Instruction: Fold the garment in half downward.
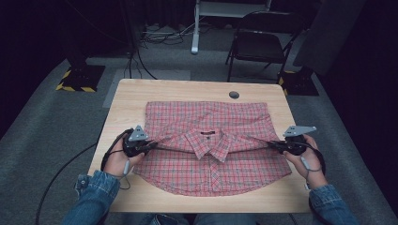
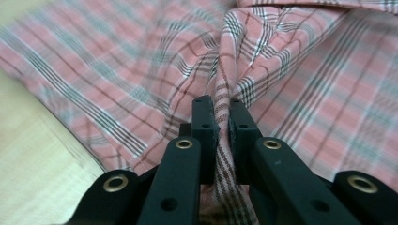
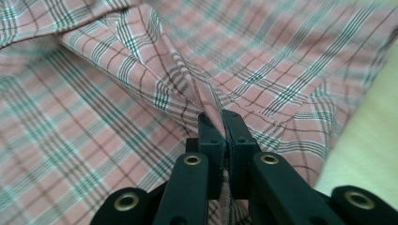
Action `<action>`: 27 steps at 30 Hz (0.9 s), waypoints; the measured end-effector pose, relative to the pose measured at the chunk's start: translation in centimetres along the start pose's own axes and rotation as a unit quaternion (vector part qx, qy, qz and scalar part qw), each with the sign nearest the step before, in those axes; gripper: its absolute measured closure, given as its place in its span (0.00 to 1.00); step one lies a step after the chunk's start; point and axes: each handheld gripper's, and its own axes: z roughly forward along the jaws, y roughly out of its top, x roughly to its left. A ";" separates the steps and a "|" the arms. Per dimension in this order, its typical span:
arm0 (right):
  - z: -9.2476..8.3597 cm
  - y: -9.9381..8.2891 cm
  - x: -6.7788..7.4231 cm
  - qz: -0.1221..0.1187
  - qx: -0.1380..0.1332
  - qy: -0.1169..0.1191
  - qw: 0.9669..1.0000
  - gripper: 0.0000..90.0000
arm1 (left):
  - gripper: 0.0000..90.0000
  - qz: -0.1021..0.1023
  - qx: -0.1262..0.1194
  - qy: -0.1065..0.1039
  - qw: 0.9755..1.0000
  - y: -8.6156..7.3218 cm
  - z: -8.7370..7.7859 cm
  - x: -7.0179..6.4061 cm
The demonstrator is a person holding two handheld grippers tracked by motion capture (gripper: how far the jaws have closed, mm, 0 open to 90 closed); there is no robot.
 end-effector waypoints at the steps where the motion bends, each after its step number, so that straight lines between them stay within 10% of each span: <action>1: -0.7 0.3 0.2 -0.006 -0.004 -0.001 1.000 0.98 | 0.94 0.003 -0.007 -0.001 1.000 0.3 -0.7 -0.3; 8: -5.3 -0.1 2.5 -0.020 -0.026 0.010 0.999 0.98 | 0.94 0.027 -0.033 -0.023 0.999 0.1 -5.2 -4.0; 13: -7.3 -3.3 4.7 -0.005 0.000 0.069 0.998 0.84 | 0.84 0.011 -0.016 -0.101 0.995 -3.0 -6.7 -6.2; 16: -7.3 -5.3 5.5 0.032 0.025 0.119 0.992 0.54 | 0.57 -0.028 -0.035 -0.101 0.994 -4.5 -6.7 -5.8; 27: -3.8 -5.4 5.9 0.035 -0.015 0.062 0.997 0.42 | 0.36 -0.020 -0.004 -0.050 0.999 -4.2 -2.4 -5.9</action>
